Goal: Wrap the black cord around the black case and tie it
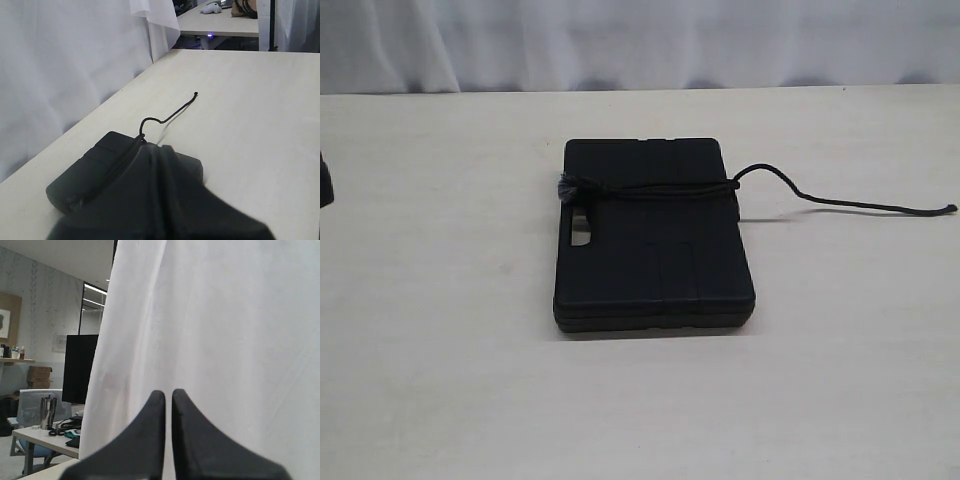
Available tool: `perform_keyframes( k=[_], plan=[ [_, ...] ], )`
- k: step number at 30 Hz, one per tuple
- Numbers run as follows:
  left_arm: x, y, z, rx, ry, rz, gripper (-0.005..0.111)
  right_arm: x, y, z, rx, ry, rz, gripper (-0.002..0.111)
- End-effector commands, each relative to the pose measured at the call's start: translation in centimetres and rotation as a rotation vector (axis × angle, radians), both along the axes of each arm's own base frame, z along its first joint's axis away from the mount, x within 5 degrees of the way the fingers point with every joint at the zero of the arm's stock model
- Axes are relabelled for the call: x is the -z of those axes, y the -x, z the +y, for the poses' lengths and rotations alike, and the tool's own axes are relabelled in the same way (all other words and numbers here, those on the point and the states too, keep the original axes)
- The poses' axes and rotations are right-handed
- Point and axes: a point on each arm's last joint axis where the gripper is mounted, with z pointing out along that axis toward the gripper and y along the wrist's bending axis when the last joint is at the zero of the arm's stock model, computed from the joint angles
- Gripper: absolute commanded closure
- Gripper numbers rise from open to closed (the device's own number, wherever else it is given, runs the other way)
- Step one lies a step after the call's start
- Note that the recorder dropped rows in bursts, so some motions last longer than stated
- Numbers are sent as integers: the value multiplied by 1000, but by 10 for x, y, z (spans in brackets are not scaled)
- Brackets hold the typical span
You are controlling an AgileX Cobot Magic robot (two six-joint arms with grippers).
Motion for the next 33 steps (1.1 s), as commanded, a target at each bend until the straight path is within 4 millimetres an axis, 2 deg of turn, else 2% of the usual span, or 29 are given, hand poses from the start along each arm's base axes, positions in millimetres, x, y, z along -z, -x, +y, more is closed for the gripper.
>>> perform_keyframes(
  k=[1,6,12,14,17,20,25,33],
  plan=[
    [-2,4,5,-8,21,-21,107,1,0,0,9,1,2,104],
    [-9,17,17,-16,74,-79,107,1,0,0,9,1,2,104],
    [-15,35,45,-255,263,-99,107,1,0,0,9,1,2,104],
    [-4,35,56,-402,383,-113,107,1,0,0,9,1,2,104],
    [14,38,63,-506,473,-154,107,1,0,0,9,1,2,104],
    [29,44,68,-603,484,-212,107,1,0,0,9,1,2,104],
    [49,33,70,-730,445,-214,107,1,0,0,9,1,2,104],
    [81,18,74,-850,503,-189,107,1,0,0,9,1,2,104]
  ],
)
